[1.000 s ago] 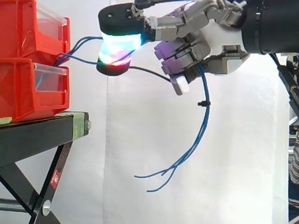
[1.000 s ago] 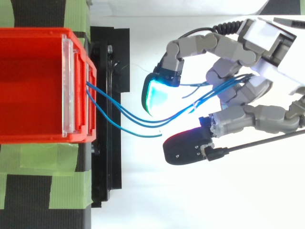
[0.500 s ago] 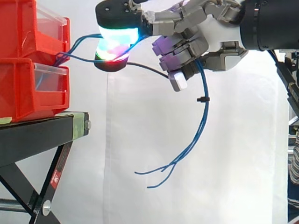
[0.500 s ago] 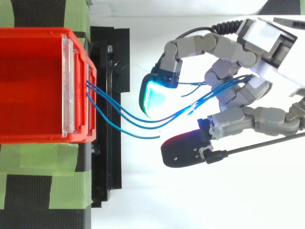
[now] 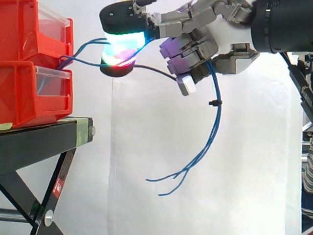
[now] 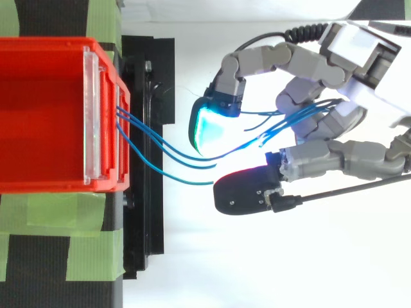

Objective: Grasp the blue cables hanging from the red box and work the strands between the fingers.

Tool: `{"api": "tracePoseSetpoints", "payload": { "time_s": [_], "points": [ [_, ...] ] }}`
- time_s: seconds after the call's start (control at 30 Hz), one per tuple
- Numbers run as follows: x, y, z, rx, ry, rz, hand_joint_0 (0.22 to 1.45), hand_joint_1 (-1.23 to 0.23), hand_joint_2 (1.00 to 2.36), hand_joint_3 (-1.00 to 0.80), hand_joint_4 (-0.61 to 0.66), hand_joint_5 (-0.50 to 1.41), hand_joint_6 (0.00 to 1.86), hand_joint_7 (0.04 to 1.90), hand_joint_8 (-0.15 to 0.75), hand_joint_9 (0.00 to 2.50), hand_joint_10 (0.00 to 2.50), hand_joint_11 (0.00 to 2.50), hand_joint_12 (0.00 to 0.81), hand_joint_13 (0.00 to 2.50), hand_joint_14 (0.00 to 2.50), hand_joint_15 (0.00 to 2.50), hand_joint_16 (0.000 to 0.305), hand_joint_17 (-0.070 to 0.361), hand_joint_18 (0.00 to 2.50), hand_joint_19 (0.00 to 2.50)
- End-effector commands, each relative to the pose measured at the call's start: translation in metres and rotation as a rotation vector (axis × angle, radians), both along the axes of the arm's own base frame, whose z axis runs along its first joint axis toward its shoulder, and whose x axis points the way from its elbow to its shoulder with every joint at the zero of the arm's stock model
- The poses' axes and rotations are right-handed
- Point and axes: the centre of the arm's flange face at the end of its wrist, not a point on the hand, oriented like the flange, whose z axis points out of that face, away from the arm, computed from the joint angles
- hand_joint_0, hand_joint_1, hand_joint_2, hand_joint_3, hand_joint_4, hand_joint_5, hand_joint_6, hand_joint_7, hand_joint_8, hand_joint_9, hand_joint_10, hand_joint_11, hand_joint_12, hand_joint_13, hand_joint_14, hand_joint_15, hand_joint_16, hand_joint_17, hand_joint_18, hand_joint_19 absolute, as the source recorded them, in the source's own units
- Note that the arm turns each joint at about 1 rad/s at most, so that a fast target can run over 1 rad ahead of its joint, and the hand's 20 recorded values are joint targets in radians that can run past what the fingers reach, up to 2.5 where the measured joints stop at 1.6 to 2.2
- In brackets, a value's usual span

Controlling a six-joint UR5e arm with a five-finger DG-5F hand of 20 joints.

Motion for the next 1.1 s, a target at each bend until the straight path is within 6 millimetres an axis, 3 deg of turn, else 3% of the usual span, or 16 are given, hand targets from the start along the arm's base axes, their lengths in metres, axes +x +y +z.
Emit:
{"api": "tracePoseSetpoints", "payload": {
  "time_s": [0.0,0.1,0.27,0.47,0.7,1.07],
  "points": [
    [-0.0001,0.0000,0.0002,0.000,0.000,0.000,0.89,-0.70,1.01,-0.30,0.27,0.17,0.59,1.12,0.532,1.78,2.50,2.50,0.684,1.96,2.50,1.71,0.243,0.182,2.50,0.60],
    [0.0002,0.0000,-0.0007,0.000,0.001,0.000,0.94,-0.69,1.01,-0.15,0.27,0.23,0.49,1.16,0.532,1.78,2.50,2.50,0.684,1.96,2.50,1.71,0.243,0.182,2.50,0.60],
    [-0.0005,-0.0003,-0.0005,0.000,0.002,-0.002,0.98,-0.67,1.21,-0.08,0.25,0.30,0.35,1.23,0.532,1.78,2.50,2.50,0.684,1.96,2.50,1.71,0.243,0.182,2.50,0.60],
    [-0.0001,0.0000,0.0002,0.000,0.000,0.000,1.16,-0.68,1.13,0.13,0.17,0.49,0.01,1.42,0.532,1.78,2.50,2.50,0.684,1.96,2.50,1.71,0.243,0.182,2.50,0.60],
    [-0.0001,0.0000,0.0002,0.000,0.000,0.000,1.22,-0.70,1.00,0.15,0.10,0.56,0.01,1.37,0.532,1.78,2.50,2.50,0.684,1.96,2.50,1.71,0.243,0.182,2.50,0.60],
    [-0.0005,-0.0001,-0.0006,0.024,-0.008,0.004,1.26,-0.71,1.00,0.16,0.09,0.71,0.01,1.39,0.532,1.78,2.50,2.50,0.684,1.96,2.50,1.71,0.243,0.182,2.50,0.60]
  ]
}}
